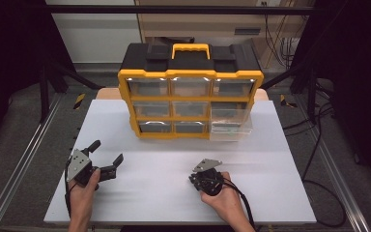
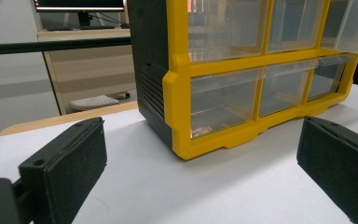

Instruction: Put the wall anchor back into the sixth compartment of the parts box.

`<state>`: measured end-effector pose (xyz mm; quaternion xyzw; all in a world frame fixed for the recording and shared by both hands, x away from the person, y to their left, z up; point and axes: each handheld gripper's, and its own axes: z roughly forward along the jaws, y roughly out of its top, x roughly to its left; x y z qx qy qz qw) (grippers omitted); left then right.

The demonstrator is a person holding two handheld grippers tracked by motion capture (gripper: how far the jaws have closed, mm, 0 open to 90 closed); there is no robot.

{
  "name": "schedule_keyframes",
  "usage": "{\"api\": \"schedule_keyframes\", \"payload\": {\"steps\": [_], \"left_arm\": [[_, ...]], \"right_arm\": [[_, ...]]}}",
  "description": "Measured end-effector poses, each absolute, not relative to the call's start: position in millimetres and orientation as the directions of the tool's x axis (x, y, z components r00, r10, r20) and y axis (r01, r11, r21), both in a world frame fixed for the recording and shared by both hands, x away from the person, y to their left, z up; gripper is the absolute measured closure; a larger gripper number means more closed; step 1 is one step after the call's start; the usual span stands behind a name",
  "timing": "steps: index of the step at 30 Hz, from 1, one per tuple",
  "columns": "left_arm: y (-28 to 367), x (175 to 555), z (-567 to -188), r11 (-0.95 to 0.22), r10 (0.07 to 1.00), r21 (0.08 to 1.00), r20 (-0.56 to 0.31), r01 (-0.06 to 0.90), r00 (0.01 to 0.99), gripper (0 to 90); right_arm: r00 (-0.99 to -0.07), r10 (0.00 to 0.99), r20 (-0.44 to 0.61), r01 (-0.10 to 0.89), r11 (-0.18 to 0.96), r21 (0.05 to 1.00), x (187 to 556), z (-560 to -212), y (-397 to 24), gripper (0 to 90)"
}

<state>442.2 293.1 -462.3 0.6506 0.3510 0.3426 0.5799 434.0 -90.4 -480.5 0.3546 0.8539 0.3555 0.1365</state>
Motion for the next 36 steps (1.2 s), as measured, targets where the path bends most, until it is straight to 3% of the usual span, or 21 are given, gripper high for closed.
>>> {"api": "schedule_keyframes", "payload": {"steps": [18,36], "left_arm": [[291.3,441.8,-462.4,-0.089,0.852,0.994,0.045,0.059,0.521,1.2],[293.1,440.8,-462.1,-0.084,0.855,0.995,0.041,0.059,0.518,1.2]], "right_arm": [[-0.699,0.715,0.029,0.395,0.351,0.849,425.0,-428.3,-110.9,84.4],[-0.679,0.734,-0.005,0.289,0.273,0.918,423.8,-358.9,-130.7,84.4]]}}
